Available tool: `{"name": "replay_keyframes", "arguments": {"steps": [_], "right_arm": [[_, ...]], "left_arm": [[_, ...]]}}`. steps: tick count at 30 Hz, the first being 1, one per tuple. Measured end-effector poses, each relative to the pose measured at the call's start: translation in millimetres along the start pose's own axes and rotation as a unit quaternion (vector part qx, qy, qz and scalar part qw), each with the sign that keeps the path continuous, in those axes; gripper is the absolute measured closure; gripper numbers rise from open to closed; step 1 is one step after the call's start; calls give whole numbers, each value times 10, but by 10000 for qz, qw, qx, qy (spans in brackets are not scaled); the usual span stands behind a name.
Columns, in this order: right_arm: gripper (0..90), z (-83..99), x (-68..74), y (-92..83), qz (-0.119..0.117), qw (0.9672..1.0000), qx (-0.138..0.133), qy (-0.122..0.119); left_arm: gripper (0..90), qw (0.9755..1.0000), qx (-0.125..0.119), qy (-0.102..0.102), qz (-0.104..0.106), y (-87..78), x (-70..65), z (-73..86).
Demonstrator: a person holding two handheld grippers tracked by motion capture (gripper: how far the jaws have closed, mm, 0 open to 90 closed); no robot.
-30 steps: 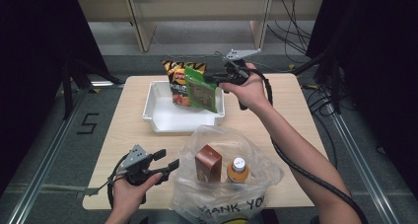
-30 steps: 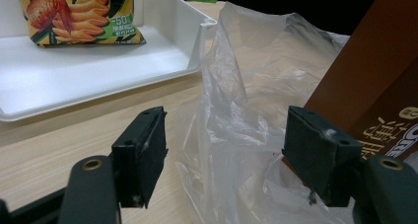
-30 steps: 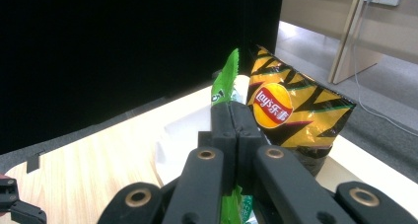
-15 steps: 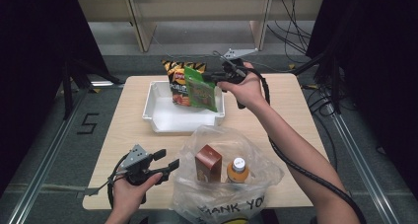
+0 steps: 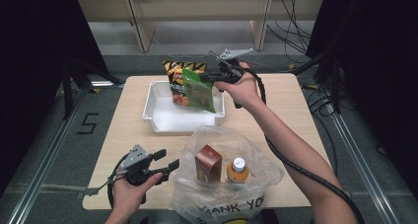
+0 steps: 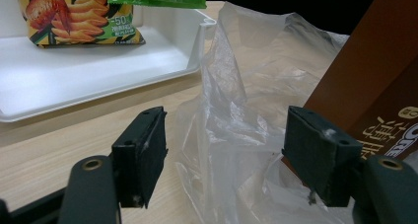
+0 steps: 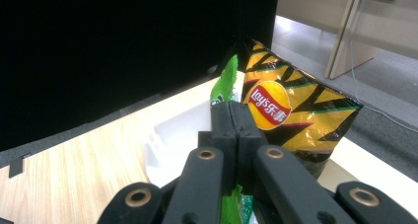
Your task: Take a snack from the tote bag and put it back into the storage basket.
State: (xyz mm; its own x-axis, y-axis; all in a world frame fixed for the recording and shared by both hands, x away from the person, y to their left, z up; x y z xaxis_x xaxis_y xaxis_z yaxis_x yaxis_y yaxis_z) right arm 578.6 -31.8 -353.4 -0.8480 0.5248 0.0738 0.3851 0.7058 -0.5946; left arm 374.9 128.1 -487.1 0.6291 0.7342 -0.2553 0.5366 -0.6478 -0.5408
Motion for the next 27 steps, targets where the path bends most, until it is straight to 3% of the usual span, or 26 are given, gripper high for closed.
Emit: {"name": "replay_keyframes", "arguments": {"steps": [1,5,7,11,27], "right_arm": [[900,5,0,2,20,9999,39,98],[900,-8,-17,29,34,10000,27,25],[900,-3,-10,43,15,9999,78,142],[900,-12,-38,82,32,9999,82,71],[900,-42,-90,254,82,9998,124,156]], "left_arm": [[320,10000,3,4,1,-1,-1,0],[320,10000,3,-4,-11,-1,3,1],[321,10000,6,-3,0,-2,2,2],[321,10000,-2,-3,-18,-5,3,-1],[321,10000,-8,9,-22,-13,8,-3]]}}
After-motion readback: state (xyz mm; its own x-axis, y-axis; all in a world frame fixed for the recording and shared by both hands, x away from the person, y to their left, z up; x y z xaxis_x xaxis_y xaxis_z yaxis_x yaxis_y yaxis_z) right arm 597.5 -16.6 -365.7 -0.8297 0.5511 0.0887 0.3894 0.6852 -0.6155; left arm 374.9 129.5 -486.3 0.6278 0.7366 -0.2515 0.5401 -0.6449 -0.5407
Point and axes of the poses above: each handheld gripper's, and its own axes: y roughly forward along the jaws, z roughly out of its underside, x roughly to its left, the point moved 8 cm from there along y, roughly forward along the jaws, and after that the axes turned 13 degrees about x, right-handed, at the moved point
